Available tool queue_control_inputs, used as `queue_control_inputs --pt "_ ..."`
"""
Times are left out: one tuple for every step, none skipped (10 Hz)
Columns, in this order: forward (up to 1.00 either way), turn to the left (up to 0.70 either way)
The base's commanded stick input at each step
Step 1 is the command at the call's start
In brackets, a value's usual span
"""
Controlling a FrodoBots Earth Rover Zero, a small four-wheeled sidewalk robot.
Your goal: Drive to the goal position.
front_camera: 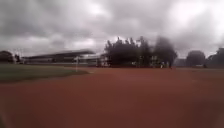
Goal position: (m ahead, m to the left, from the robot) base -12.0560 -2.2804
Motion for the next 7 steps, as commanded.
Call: queue_control_inputs --pt "0.7 0.0" --pt "0.7 0.0" --pt "0.7 0.0" --pt "0.7 0.0" --pt "0.7 0.0" --pt "0.7 0.0" --pt "0.7 0.0"
